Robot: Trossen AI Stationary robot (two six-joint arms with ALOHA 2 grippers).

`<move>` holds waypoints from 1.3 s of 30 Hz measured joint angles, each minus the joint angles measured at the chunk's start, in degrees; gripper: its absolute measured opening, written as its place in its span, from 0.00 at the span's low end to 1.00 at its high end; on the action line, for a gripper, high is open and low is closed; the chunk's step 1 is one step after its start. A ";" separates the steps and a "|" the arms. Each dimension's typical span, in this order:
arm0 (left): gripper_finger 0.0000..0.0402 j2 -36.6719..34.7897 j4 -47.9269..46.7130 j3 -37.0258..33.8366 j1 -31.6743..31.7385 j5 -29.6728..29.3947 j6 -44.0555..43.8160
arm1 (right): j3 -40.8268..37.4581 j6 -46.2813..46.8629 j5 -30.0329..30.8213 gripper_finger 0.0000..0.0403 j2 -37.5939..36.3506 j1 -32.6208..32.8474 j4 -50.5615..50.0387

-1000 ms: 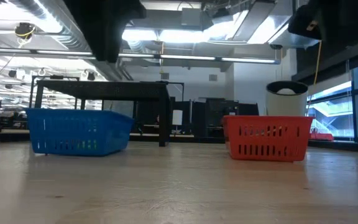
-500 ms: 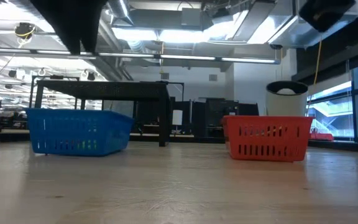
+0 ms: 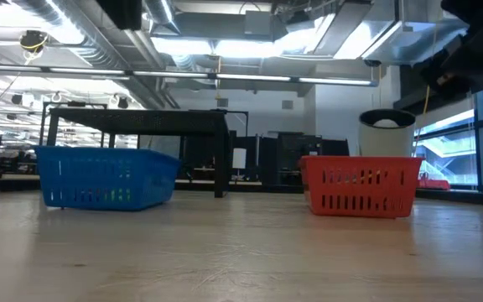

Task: Pick & Place Office Desk Supplies
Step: Put the blue bin with wrist bands on the shelf

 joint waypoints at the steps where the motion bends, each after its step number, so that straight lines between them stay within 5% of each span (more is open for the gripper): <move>1: 0.22 -0.91 -0.41 -0.01 0.32 -0.02 -0.10 | -0.44 0.77 0.00 0.33 0.05 0.00 0.23; 7: 0.21 -13.51 2.96 -11.11 0.31 -3.38 -8.60 | -1.03 0.77 0.00 0.33 0.33 0.00 1.04; 16: 0.20 -31.39 40.13 -39.38 -0.74 -1.73 -11.52 | -1.03 2.09 0.00 0.33 0.35 0.00 0.89; 24: 0.30 -29.36 56.34 -50.78 -2.11 3.50 -12.41 | -1.03 5.30 -0.02 0.33 0.37 0.00 0.86; 39: 0.46 -19.32 53.93 -51.04 -3.70 6.47 -10.74 | -1.03 5.39 -0.02 0.33 0.37 0.00 0.84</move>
